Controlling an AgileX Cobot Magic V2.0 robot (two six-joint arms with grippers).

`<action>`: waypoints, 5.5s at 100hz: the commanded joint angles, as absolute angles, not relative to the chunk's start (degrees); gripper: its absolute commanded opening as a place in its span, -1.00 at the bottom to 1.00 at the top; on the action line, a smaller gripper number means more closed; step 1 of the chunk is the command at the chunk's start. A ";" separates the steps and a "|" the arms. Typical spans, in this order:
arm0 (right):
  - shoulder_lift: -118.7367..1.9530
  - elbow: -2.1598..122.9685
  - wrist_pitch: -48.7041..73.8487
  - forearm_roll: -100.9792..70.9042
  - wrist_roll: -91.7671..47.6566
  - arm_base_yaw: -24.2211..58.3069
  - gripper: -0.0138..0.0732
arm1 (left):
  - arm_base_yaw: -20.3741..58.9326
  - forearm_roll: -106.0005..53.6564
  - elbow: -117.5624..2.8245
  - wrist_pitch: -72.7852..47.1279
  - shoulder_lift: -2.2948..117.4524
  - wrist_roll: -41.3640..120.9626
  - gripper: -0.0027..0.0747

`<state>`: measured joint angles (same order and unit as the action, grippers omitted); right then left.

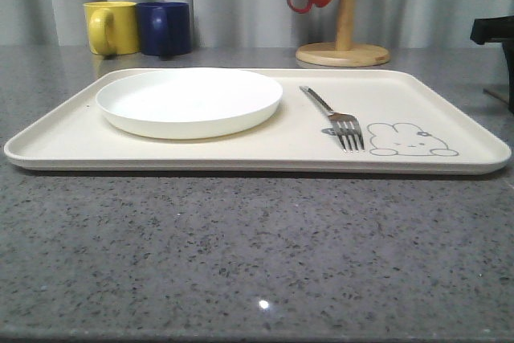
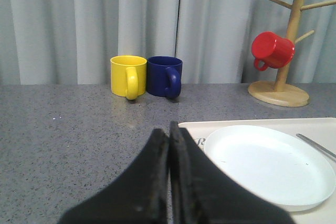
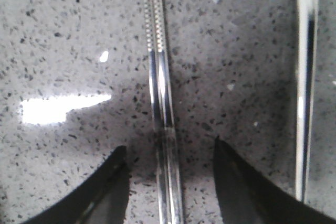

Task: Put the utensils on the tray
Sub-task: 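Grasp the silver chopsticks on the table with the right gripper, then lower the chopsticks onto the tray beside the fork and release, then grasp the silver spoon on the table with the right gripper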

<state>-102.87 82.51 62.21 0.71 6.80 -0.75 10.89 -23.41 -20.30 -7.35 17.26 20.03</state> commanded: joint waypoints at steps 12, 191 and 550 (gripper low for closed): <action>-100.42 83.80 61.37 1.30 6.22 -1.09 0.19 | 11.37 -23.76 -21.96 -2.91 17.65 19.54 -0.98; -90.61 83.87 59.37 -3.76 15.37 10.73 -0.75 | 11.37 -23.76 -21.96 -2.91 17.65 19.54 -0.98; -102.27 83.90 61.87 -0.64 -0.77 -10.94 -0.76 | 11.37 -23.76 -21.96 -2.91 17.65 19.54 -0.98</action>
<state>-103.84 82.79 62.19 -0.38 0.00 -10.55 10.89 -23.41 -20.30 -7.35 17.26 20.03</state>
